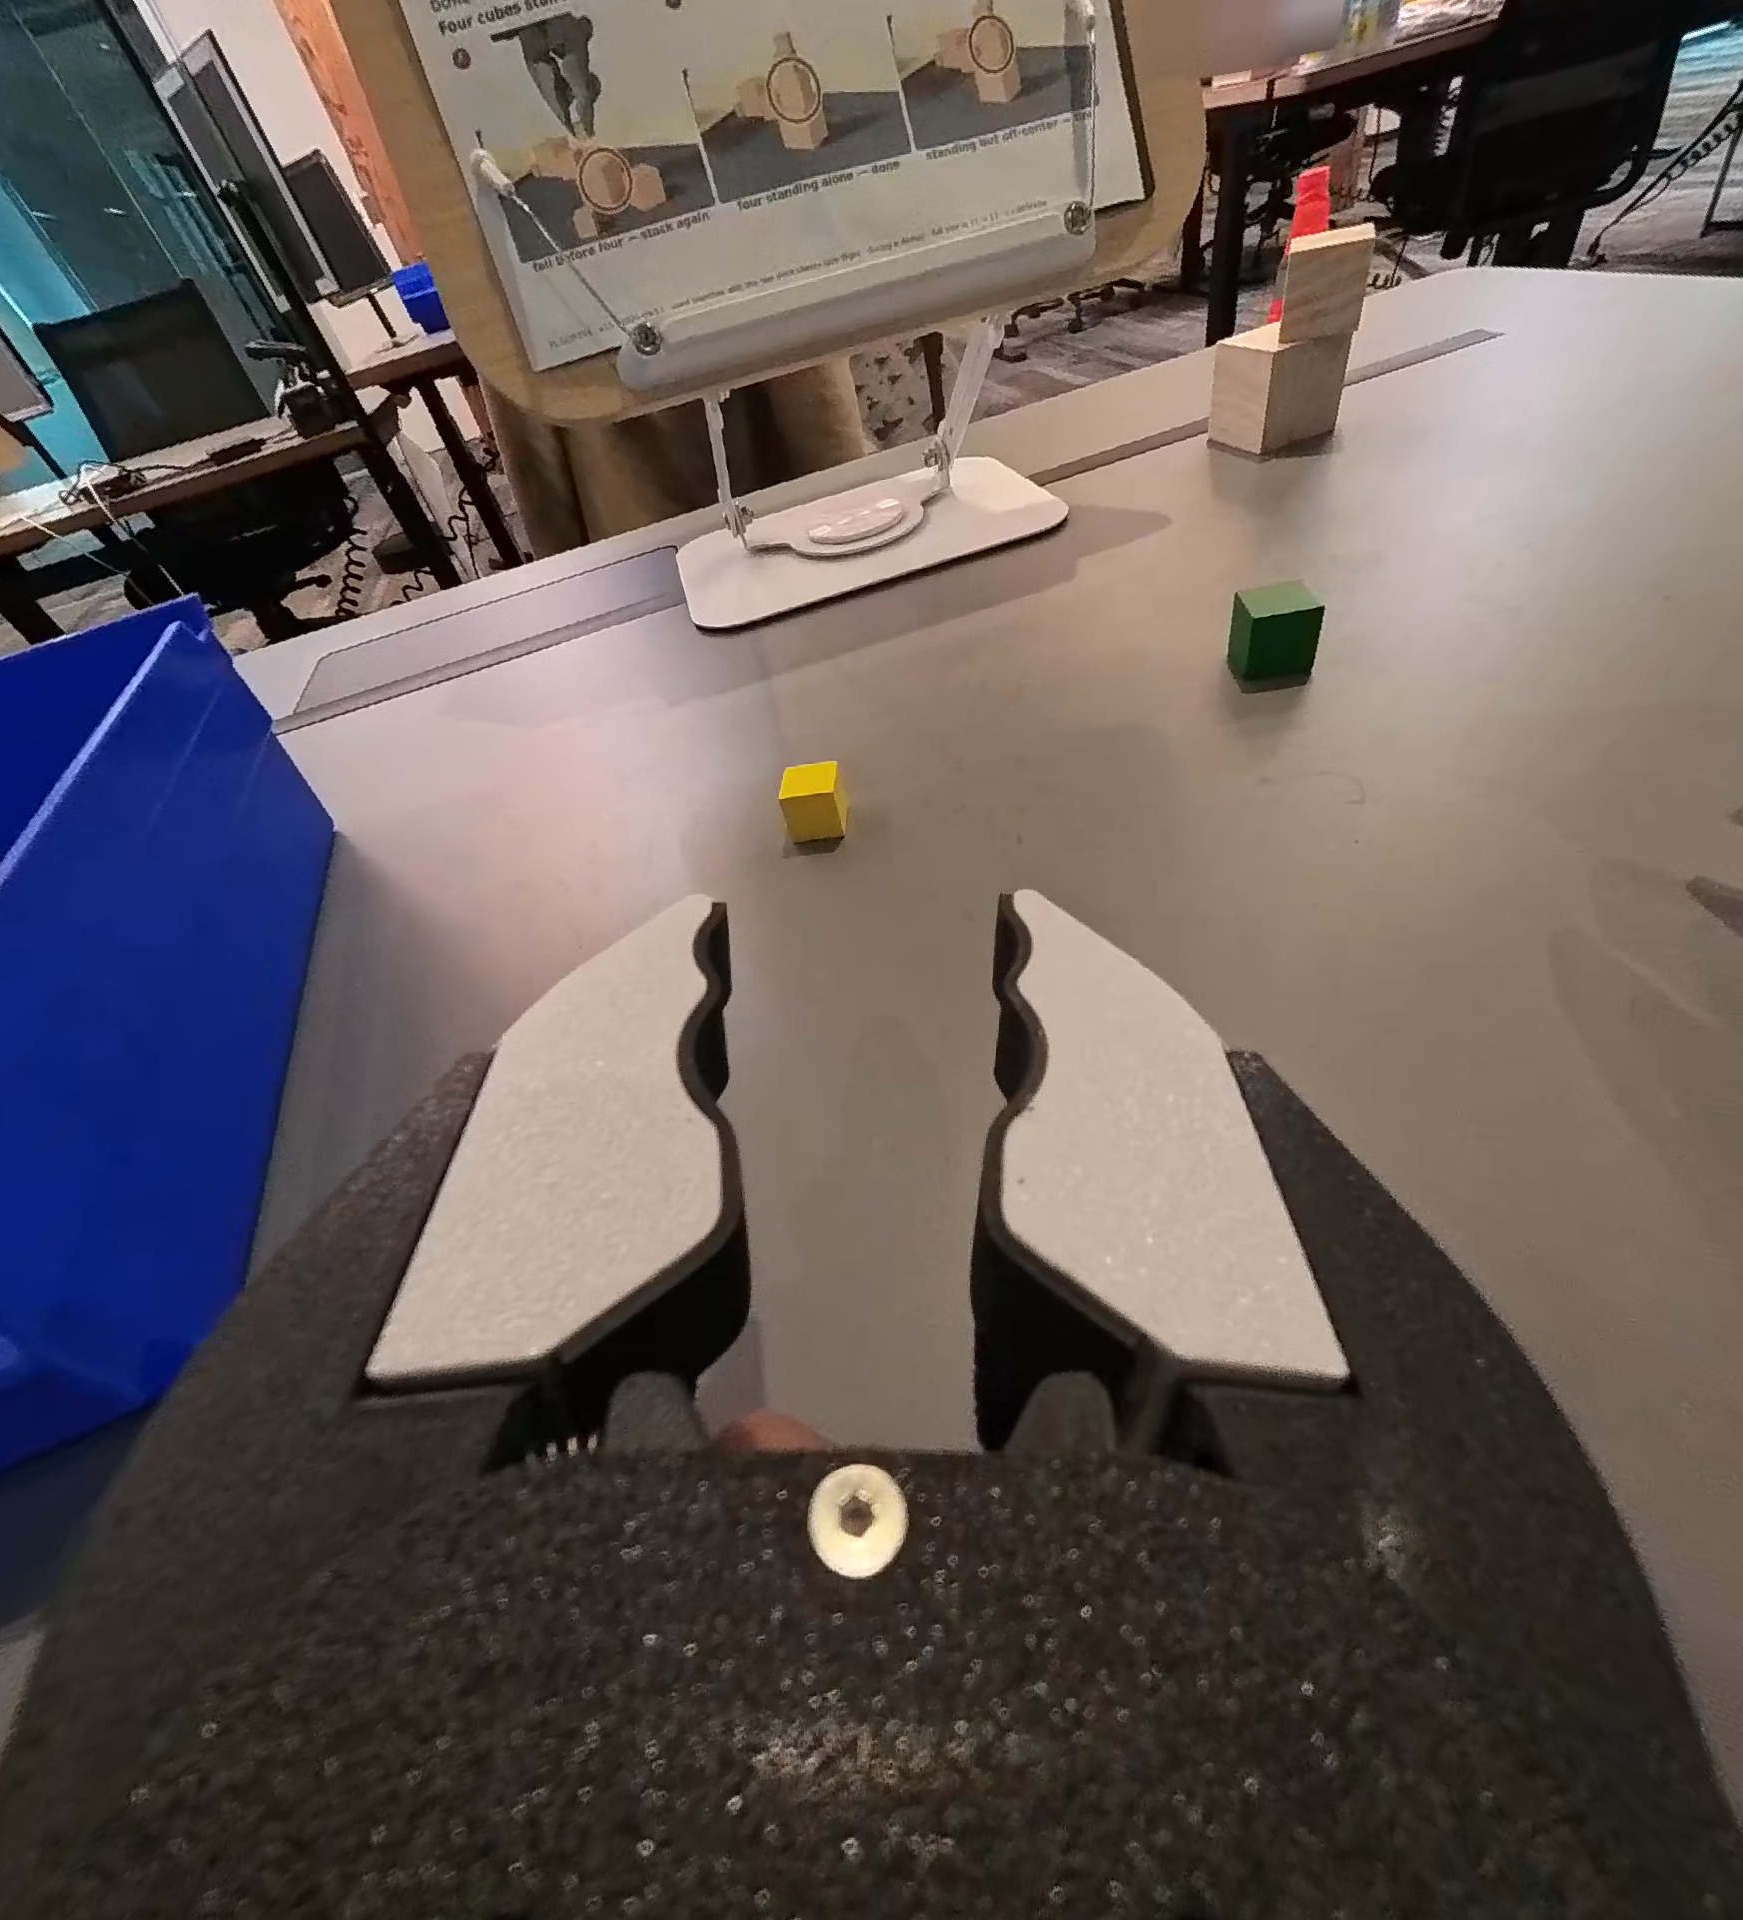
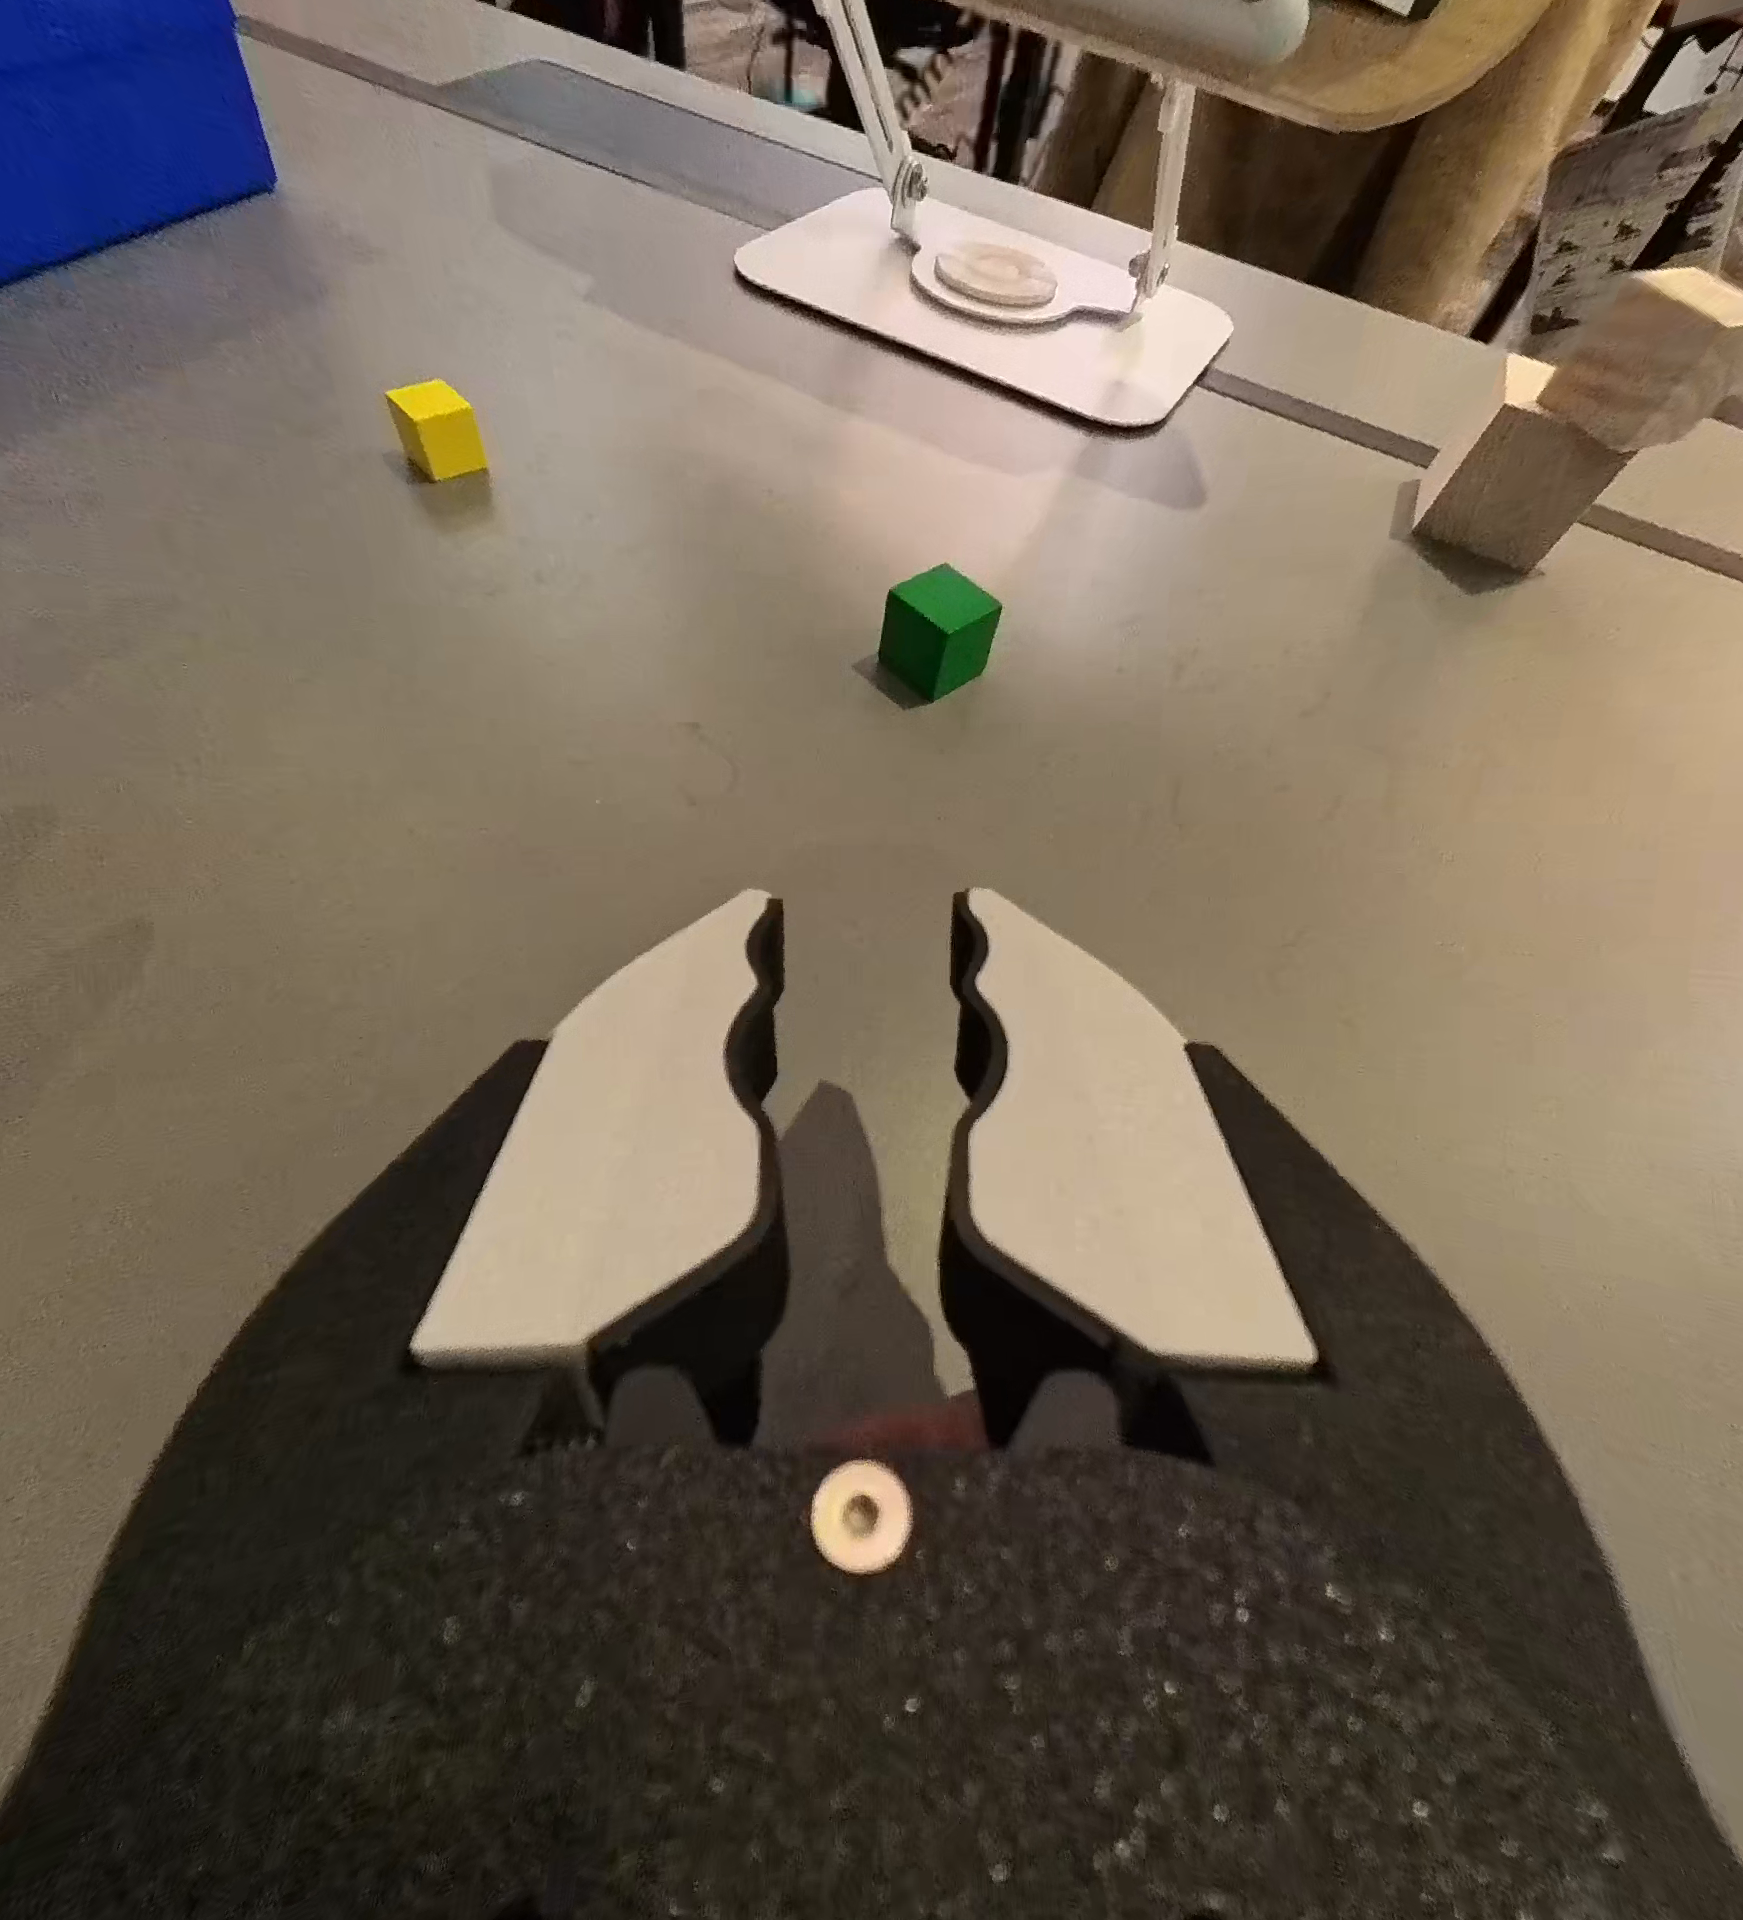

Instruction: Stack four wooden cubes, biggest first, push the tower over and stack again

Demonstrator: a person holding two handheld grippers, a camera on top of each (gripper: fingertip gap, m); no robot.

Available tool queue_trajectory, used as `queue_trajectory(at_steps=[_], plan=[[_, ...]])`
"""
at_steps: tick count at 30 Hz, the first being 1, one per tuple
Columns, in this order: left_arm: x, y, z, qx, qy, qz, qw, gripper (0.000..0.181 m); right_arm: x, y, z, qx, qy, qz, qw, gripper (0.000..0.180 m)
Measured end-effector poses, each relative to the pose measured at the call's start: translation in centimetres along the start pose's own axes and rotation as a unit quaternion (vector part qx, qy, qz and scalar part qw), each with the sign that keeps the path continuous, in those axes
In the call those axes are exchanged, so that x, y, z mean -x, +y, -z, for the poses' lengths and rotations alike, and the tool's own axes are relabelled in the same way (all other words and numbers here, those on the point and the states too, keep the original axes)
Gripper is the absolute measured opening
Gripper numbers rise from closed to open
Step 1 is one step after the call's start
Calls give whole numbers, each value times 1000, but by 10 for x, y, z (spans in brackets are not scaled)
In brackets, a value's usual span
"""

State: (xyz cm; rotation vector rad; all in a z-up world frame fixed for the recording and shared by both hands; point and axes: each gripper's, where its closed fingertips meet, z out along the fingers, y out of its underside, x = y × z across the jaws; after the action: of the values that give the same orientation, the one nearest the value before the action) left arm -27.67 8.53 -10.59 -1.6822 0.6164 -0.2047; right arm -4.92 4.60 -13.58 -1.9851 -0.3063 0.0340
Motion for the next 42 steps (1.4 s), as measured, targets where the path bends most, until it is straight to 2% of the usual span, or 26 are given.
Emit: queue_trajectory(at_steps=[2,6,10,14,18,23,25,30,31,32,34,36,42], plan=[[-1,0,0,0,1,-4,1000,48,-6,-11,2,-14,-13,2,1000,29],[-3,-1,1,-3,8,-5,1000,48,-72,-72,3,-29,22,-3,999,43],[-6,2,-2,7,18,-7,1000,49,-154,-113,-41,-3,49,-22,999,49],[-7,3,-3,12,31,-1,999,49,-215,-103,-112,64,65,-54,994,54],[-10,4,-3,16,39,-4,999,49,-249,-90,-170,86,90,-68,990,58],[-16,2,-1,7,39,-35,999,49,-280,-88,-212,74,128,-80,986,57],[-18,2,-1,5,38,-45,998,49,-281,-83,-223,81,117,-84,986,54],[-18,3,-2,9,48,-33,998,49,-283,-86,-225,48,116,-52,991,43],[-17,3,-2,11,50,-27,998,49,-282,-89,-219,34,119,-40,991,13],[-17,3,-2,12,53,-21,998,49,-278,-94,-212,12,111,-30,993,0],[-15,3,-2,13,56,-10,998,49,-269,-97,-201,4,101,-21,995,0],[-14,3,-2,13,57,-4,998,49,-262,-87,-195,35,95,-14,995,2],[-16,4,-3,16,51,-20,998,49,-251,-83,-192,61,82,3,995,24]])
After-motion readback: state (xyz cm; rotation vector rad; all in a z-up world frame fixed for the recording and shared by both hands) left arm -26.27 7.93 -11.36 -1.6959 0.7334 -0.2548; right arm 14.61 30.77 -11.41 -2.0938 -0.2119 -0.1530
